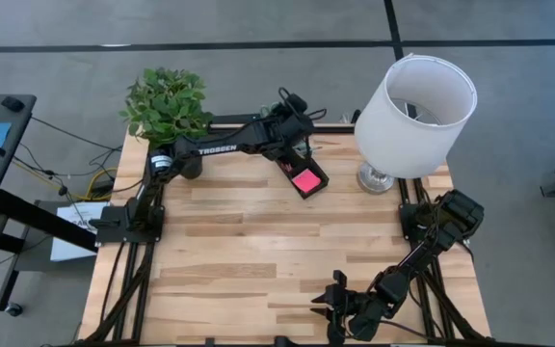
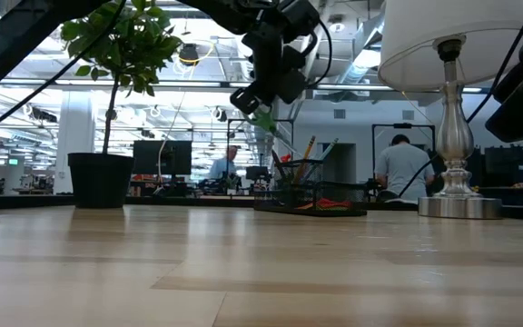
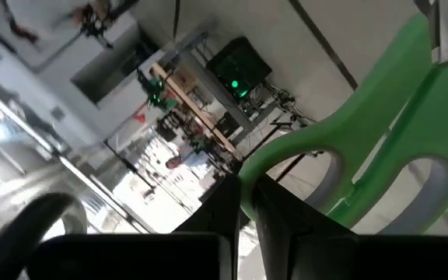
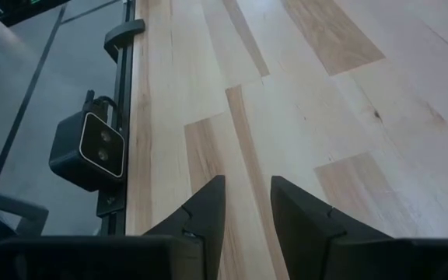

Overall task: Pick and place office supplies into organizer
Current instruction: Put the green scissors into the desk organizer

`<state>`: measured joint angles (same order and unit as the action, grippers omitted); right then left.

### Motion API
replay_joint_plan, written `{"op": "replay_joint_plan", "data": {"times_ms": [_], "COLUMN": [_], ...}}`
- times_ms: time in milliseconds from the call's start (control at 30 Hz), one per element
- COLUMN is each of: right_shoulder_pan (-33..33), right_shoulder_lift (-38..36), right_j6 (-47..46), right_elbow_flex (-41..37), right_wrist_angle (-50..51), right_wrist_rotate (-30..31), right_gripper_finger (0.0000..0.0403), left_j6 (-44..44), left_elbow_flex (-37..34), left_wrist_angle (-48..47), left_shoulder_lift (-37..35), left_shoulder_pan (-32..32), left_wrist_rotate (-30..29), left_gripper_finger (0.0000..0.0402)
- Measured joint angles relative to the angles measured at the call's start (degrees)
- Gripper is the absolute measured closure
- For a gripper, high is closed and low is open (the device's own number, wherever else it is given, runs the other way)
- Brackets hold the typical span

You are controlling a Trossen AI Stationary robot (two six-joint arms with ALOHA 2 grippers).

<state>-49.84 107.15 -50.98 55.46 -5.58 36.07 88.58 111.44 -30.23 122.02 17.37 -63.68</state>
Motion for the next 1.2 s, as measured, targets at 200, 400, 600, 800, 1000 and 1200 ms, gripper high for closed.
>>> {"op": "replay_joint_plan", "data": {"times_ms": [200,400,600,800,1000,1200], "right_shoulder_pan": [0.00,0.00,0.07,0.04,0.04,0.06], "right_shoulder_lift": [0.00,0.00,0.00,0.02,0.04,0.04], "right_j6": [0.00,0.02,0.39,0.39,0.37,-0.09], "right_elbow_flex": [0.00,0.00,0.02,0.02,0.02,0.02], "right_wrist_angle": [0.01,0.03,0.57,1.23,2.56,2.60], "right_wrist_rotate": [0.00,0.00,0.00,0.00,0.07,0.22], "right_gripper_finger": [0.0305,0.0305,0.0305,0.0305,0.0305,0.0305], "left_j6": [7.05,8.06,14.82,17.56,17.26,16.56], "left_elbow_flex": [0.00,0.09,0.11,0.07,0.20,0.20], "left_wrist_angle": [0.49,2.79,7.22,15.13,17.32,18.37], "left_shoulder_lift": [0.00,0.80,6.06,10.23,10.40,10.40], "left_shoulder_pan": [-0.07,0.13,0.62,0.48,-0.09,-0.91], "left_wrist_rotate": [2.79,7.14,2.51,1.61,3.48,4.44], "left_gripper_finger": [0.0388,0.0388,0.0384,0.0352,0.0313,0.0267]}}
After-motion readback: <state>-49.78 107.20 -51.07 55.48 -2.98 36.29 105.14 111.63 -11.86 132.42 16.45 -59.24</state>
